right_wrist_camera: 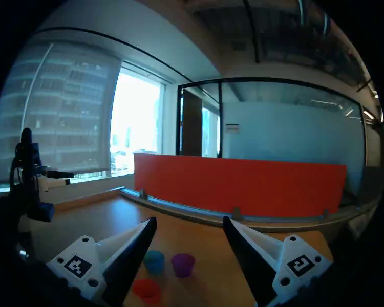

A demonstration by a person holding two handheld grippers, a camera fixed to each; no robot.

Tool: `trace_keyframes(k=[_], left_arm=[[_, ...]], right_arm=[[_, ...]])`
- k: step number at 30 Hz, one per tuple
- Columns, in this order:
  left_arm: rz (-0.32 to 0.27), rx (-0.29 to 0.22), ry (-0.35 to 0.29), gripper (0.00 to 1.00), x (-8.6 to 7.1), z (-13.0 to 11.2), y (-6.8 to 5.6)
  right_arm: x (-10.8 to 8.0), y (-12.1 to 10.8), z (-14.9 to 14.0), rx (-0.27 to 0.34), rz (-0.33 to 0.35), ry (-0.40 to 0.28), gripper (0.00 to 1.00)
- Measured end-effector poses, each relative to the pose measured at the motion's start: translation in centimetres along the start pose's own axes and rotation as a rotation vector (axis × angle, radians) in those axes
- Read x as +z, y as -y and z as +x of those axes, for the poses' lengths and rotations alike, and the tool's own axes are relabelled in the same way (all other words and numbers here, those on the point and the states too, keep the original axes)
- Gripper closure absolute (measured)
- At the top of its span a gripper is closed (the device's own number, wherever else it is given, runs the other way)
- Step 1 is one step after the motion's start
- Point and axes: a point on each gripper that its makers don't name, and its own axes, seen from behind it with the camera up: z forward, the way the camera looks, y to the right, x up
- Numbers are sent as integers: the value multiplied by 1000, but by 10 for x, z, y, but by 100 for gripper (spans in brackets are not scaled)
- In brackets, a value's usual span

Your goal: Pour water

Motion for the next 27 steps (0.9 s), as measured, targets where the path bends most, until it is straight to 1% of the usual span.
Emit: trace_keyframes(k=[2,5,8,11,17,23,27], left_arm=[[-44,3,0,2,1,1,-11],[-93,-4,1,2,1,1,-23],[-122,-23,13,2,1,2,-29],[-146,-28,19,2,1,4,-32],[-186,-9,51,2,-1,-2,-37],[-209,37,86,2,-2,-9,-39],[-228,55,115,2,-2,-16,-42]], right_arm=[[1,11,2,-13,48,9,0],[3,27,5,-19,112,16,0],[4,41,11,-14,167,20,0],[5,49,15,-14,201,21,0],[9,51,15,-43,218,39,0],[13,56,10,-62,252,93,0],[16,60,7,-63,275,129,0]])
